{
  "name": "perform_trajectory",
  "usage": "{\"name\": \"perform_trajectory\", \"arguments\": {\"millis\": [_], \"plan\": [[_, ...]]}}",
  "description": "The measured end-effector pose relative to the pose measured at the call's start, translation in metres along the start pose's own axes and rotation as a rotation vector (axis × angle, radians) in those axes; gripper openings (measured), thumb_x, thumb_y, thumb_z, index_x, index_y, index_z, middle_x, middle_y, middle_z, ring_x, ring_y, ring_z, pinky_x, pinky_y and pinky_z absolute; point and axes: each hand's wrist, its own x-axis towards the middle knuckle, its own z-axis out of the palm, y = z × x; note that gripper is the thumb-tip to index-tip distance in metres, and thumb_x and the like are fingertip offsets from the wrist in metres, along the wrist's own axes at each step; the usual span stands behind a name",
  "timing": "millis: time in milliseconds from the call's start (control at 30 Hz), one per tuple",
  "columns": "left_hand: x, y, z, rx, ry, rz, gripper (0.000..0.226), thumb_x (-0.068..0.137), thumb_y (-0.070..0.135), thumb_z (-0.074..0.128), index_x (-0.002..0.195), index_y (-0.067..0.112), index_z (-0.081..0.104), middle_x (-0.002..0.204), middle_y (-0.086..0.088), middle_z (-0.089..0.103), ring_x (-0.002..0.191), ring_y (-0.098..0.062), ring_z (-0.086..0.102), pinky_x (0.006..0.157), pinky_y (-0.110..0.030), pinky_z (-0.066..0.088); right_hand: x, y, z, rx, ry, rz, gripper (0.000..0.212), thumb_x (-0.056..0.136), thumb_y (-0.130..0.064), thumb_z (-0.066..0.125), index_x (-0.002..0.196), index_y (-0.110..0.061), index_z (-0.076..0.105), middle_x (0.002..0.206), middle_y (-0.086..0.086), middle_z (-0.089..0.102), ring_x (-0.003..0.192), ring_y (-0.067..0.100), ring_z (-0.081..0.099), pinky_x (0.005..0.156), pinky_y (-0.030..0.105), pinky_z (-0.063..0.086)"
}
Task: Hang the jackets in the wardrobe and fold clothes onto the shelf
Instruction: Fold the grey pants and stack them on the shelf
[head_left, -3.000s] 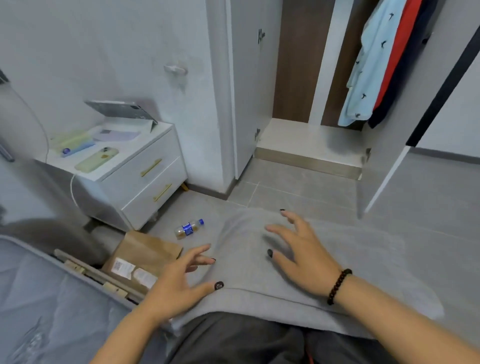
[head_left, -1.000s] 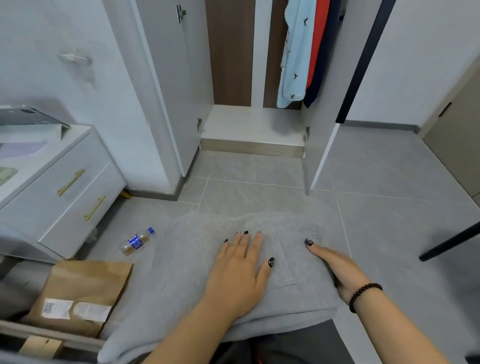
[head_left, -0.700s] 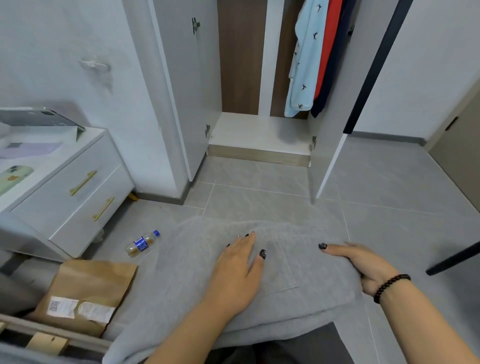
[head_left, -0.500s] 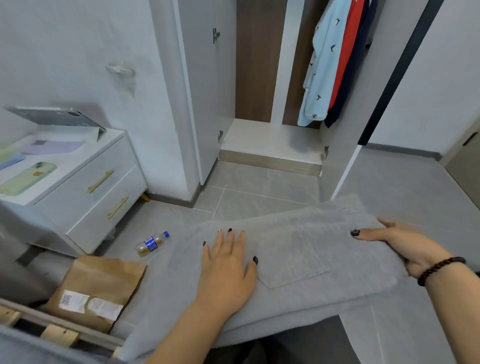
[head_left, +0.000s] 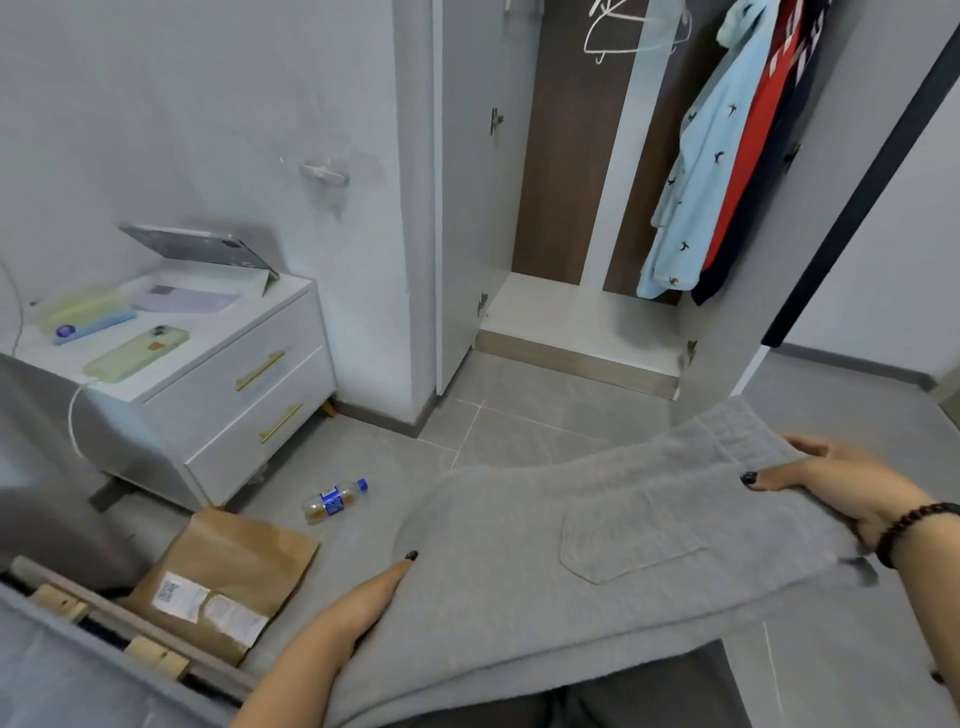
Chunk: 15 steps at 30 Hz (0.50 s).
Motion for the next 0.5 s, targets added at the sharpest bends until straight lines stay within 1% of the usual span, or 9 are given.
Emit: {"name": "perform_trajectory", "arguments": {"millis": [33,67,133,200,333,400,467,500], "plan": [[0.000,-0.005,-0.006,-0.083,-0.049,-0.058,0.053,0.081,0.042,0.069,0.120,0.006,0.067,0.108,-0.014,0.072,0.099,-0.028,0.069,0.089,-0.034,0.051,-0.001,0.001,0.005,-0.026,0.010,-0.006,0.055,0.069,0.000,0.078,0.119,-0.018,0.061,0.098,0.007,0.065,0.086,0.030,0.061,0.073,0.036,0.050],[-0.001,-0.008,-0.011,-0.173,-0.088,-0.093,0.051,0.074,0.034,0.075,0.114,0.003,0.071,0.111,-0.018,0.071,0.099,-0.031,0.070,0.089,-0.037,0.052,-0.002,0.002,0.009,-0.048,0.017,-0.011,0.058,0.069,-0.001,0.079,0.121,-0.017,0.060,0.098,0.006,0.065,0.086,0.029,0.061,0.076,0.037,0.049],[-0.005,-0.011,-0.019,-0.305,-0.118,-0.117,0.044,0.068,0.023,0.078,0.105,-0.001,0.074,0.115,-0.021,0.068,0.099,-0.035,0.069,0.087,-0.041,0.053,-0.004,0.004,0.016,-0.088,0.023,-0.019,0.061,0.068,-0.002,0.080,0.123,-0.017,0.059,0.104,0.008,0.065,0.089,0.030,0.061,0.082,0.040,0.050],[-0.009,-0.011,-0.027,-0.377,-0.122,-0.124,0.041,0.069,0.020,0.078,0.103,-0.003,0.073,0.117,-0.023,0.066,0.101,-0.039,0.068,0.089,-0.045,0.053,-0.006,0.002,0.019,-0.129,0.038,-0.037,0.060,0.068,-0.005,0.081,0.123,-0.018,0.060,0.110,0.010,0.064,0.092,0.031,0.061,0.087,0.042,0.050],[-0.018,0.001,-0.031,-0.486,-0.176,-0.109,0.039,0.072,0.008,0.074,0.107,-0.009,0.069,0.118,-0.027,0.065,0.100,-0.044,0.067,0.077,-0.052,0.057,-0.008,-0.020,0.008,-0.131,0.103,-0.128,0.058,0.070,-0.006,0.080,0.124,-0.018,0.059,0.108,0.008,0.060,0.085,0.025,0.058,0.080,0.037,0.047],[-0.022,0.009,-0.027,-0.546,-0.219,-0.096,0.036,0.075,0.002,0.070,0.106,-0.013,0.067,0.120,-0.029,0.063,0.101,-0.045,0.066,0.076,-0.056,0.057,-0.012,-0.037,0.002,-0.194,0.126,-0.205,0.061,0.070,-0.008,0.080,0.126,-0.020,0.057,0.109,0.007,0.058,0.084,0.022,0.057,0.077,0.034,0.045],[-0.024,0.016,-0.019,-0.576,-0.247,-0.094,0.034,0.074,-0.001,0.069,0.105,-0.016,0.067,0.120,-0.031,0.062,0.099,-0.046,0.067,0.076,-0.057,0.057,-0.018,-0.055,0.000,-0.300,0.150,-0.306,0.065,0.069,-0.011,0.081,0.129,-0.019,0.056,0.120,0.009,0.058,0.095,0.023,0.057,0.080,0.033,0.042],[-0.025,0.018,-0.014,-0.578,-0.251,-0.089,0.035,0.074,-0.002,0.069,0.106,-0.016,0.066,0.120,-0.031,0.062,0.098,-0.046,0.067,0.078,-0.056,0.057,-0.021,-0.064,0.001,-0.370,0.166,-0.359,0.068,0.069,-0.013,0.082,0.131,-0.019,0.055,0.125,0.008,0.057,0.101,0.024,0.055,0.082,0.033,0.041]]}}
